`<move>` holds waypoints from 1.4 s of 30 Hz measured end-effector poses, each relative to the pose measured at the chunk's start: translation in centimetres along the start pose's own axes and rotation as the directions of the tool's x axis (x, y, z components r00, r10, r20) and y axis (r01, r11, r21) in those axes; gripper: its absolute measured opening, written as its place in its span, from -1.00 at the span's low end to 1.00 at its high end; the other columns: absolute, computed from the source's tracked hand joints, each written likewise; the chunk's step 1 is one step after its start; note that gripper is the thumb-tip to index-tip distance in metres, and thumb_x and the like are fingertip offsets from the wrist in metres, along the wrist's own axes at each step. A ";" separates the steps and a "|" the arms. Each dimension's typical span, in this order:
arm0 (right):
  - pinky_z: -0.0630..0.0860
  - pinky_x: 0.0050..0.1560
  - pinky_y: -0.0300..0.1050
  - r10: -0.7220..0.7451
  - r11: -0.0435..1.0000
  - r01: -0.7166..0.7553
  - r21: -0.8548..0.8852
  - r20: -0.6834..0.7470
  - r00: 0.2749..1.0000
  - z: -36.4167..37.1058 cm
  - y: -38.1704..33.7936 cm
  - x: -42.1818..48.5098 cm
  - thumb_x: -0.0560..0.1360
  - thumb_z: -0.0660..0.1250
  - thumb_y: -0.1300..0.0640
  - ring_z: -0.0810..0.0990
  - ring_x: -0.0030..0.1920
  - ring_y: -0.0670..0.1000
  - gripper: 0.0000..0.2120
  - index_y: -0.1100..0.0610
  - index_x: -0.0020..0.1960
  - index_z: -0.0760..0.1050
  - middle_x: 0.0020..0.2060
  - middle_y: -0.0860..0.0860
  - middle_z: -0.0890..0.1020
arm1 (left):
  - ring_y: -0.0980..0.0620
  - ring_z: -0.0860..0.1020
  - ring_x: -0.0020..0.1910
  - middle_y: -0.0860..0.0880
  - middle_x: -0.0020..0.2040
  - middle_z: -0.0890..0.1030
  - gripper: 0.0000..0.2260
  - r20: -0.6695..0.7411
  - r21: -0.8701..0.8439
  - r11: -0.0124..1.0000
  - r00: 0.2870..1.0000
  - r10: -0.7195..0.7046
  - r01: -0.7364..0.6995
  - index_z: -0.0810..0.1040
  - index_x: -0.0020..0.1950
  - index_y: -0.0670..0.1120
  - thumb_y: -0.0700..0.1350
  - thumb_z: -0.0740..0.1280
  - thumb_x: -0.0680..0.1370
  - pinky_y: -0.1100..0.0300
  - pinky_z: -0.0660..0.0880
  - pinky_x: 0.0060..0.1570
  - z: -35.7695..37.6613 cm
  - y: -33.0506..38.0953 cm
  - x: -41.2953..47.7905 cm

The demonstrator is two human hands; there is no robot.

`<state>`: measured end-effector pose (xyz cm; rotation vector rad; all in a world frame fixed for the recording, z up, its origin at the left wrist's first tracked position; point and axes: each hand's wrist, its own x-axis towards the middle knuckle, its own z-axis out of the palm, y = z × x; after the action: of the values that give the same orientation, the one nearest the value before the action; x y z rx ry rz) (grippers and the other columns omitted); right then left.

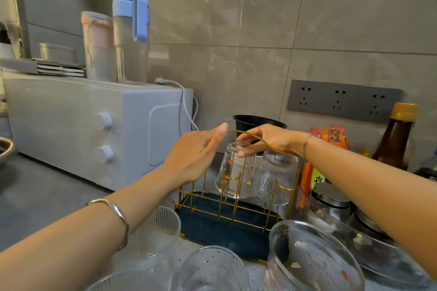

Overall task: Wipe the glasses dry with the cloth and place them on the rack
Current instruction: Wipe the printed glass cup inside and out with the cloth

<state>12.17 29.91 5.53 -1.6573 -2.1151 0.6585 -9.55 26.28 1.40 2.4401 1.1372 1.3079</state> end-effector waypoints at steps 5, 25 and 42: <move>0.43 0.27 -0.07 -0.007 0.998 0.008 -0.060 0.016 1.000 0.0 -0.1 0.5 0.24 0.53 -0.16 0.54 0.16 -0.05 -0.42 -0.02 0.21 0.52 0.10 -0.07 0.61 | 0.14 0.33 -0.39 0.06 -0.44 0.33 -0.61 -0.020 -0.042 0.999 0.999 -0.027 0.026 0.35 0.03 -0.16 0.13 -0.05 0.66 0.24 0.25 -0.25 0.3 -0.2 0.0; 0.47 0.25 -0.16 -0.037 0.976 0.105 0.190 -0.334 0.942 -1.0 -1.6 -4.4 0.52 0.35 0.01 0.64 0.06 -0.10 -0.74 0.09 0.15 0.60 0.04 -0.01 0.68 | -0.04 0.36 0.44 -0.05 0.40 0.48 -0.24 0.166 0.144 0.989 0.985 -0.038 0.013 0.18 0.56 0.01 0.40 -0.23 0.50 -0.02 0.24 0.44 0.0 -1.0 -0.2; 0.54 -0.12 -0.41 0.058 0.934 0.071 0.351 -0.344 0.937 3.6 -5.8 -20.4 0.53 0.33 0.10 0.65 0.02 -0.16 -0.78 0.11 0.15 0.58 0.06 -0.05 0.67 | 0.17 0.24 0.47 0.13 0.53 0.27 -0.33 0.410 0.071 0.997 0.910 -0.052 0.025 0.25 0.52 0.08 0.37 0.07 0.48 0.20 0.19 0.42 -6.9 7.4 -12.3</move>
<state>10.39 8.46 5.86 -1.4384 -1.6346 0.6463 -14.87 11.26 0.93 2.5528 1.1136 0.6977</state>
